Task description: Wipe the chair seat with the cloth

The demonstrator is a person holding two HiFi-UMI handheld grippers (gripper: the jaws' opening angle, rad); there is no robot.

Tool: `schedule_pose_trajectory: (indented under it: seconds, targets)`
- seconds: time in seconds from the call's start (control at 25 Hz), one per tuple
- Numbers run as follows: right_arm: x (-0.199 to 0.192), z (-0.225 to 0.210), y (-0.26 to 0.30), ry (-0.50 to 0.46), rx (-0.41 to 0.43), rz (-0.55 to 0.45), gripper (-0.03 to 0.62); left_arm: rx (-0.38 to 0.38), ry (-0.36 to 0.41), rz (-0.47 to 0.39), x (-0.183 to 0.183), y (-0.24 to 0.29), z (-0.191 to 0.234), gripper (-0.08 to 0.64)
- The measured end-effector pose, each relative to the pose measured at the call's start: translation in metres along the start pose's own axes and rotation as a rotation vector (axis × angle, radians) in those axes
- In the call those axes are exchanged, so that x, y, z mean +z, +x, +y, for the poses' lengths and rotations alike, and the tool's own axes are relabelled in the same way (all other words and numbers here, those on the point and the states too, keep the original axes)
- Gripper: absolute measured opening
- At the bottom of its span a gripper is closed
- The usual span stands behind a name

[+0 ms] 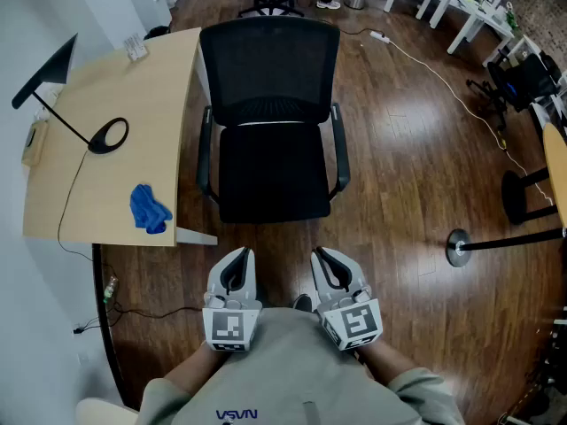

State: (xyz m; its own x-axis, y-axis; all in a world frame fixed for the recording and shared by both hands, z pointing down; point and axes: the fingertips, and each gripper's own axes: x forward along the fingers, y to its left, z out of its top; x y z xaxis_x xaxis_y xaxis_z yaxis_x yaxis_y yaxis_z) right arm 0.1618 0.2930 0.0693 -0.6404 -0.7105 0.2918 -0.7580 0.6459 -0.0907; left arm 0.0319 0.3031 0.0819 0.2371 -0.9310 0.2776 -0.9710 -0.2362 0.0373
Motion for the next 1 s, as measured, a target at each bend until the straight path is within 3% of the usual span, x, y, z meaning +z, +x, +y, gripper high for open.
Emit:
schedule_pose_trajectory:
  seconds: [0.24,0.52,0.72,1.0]
  targets:
    - [0.039,0.037,0.107,-0.059,0.048,0.0,0.085,0.069,0.011,0.01,0.023,0.021,0.11,0.005]
    - [0.06,0.133,0.234,-0.145,0.279,0.044,0.142,0.332,-0.024,-0.011,0.017,-0.002,0.261,0.005]
    - [0.051,0.22,0.312,-0.186,0.448,0.105,0.161,0.488,-0.079,0.035,-0.01,-0.04,0.347,0.006]
    - [0.0,0.303,0.377,-0.229,0.597,0.218,0.196,0.618,-0.143,0.06,-0.053,-0.072,0.405,0.008]
